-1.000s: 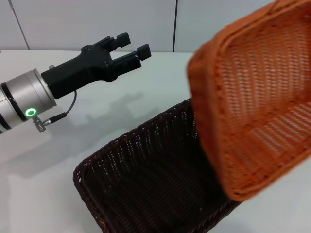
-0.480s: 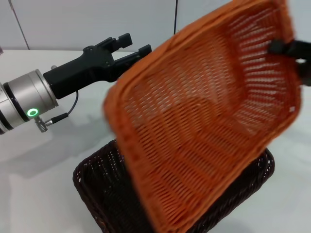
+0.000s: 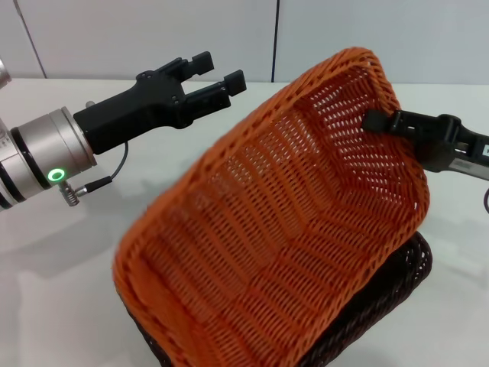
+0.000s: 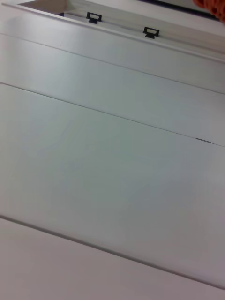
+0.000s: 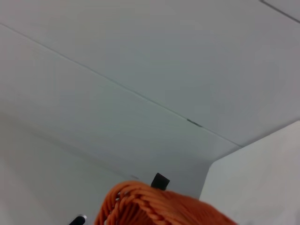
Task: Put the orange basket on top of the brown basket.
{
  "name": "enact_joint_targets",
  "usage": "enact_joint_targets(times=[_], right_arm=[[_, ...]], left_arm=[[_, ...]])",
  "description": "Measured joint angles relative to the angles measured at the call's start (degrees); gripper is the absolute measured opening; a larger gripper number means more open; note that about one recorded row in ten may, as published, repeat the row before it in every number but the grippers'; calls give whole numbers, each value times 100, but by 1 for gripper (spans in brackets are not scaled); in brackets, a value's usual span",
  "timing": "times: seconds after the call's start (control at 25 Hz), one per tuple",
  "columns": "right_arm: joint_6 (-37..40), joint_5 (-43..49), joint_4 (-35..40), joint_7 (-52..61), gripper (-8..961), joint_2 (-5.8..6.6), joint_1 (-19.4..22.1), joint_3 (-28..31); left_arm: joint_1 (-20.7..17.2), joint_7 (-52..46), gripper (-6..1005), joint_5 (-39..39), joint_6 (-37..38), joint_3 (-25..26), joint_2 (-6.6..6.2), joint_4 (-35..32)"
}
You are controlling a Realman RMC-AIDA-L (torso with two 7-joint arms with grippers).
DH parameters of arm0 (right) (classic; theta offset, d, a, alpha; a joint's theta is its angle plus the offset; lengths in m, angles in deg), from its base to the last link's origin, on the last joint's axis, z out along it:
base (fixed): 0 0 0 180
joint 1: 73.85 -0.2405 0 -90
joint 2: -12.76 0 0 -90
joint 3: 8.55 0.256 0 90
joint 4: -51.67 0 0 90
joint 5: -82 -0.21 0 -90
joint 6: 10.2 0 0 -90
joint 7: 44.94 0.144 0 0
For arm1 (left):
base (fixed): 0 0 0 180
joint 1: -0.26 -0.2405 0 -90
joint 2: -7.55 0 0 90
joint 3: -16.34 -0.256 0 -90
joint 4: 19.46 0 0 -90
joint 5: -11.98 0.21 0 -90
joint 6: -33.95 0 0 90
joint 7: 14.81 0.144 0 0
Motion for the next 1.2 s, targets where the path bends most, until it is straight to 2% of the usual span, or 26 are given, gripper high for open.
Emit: enact_joint_targets(times=[0.2,0.32,0.4,0.64,0.76,0.8,0.96,1.08,1.16,1.2], right_arm=[[35,22,-17,38,435,70,81,-2],[45,34,-28,53,572,102,116,-4],[68,47,-40,59,664,176,181,6],[126,-102,243,-168,753,266,395,75],[181,-515,410,-597,753,328,608,168],[254,-922,436,-1030,753,360,780,343],[313,-1357,424,-1837,753,364,989,678],[293,-1460,270,-2847,753,293,1113,1262],[286,-1491,19,-3858,753,213,1137,1903],[281,-1526,-132,-4280,753,164,1144,2219]], left_arm=[[12,0,840,0,15,-7,0,-3],[12,0,840,0,18,-7,-1,-4],[12,0,840,0,26,-7,-1,-4],[10,0,840,0,37,-2,4,-4],[-11,0,840,-22,39,27,6,-4],[-24,3,840,-30,46,49,7,-4],[-42,69,840,-50,88,246,16,-4],[-44,101,840,-55,104,474,23,-39],[-44,101,840,-55,104,474,23,-39],[-43,126,840,-58,114,669,27,-112]])
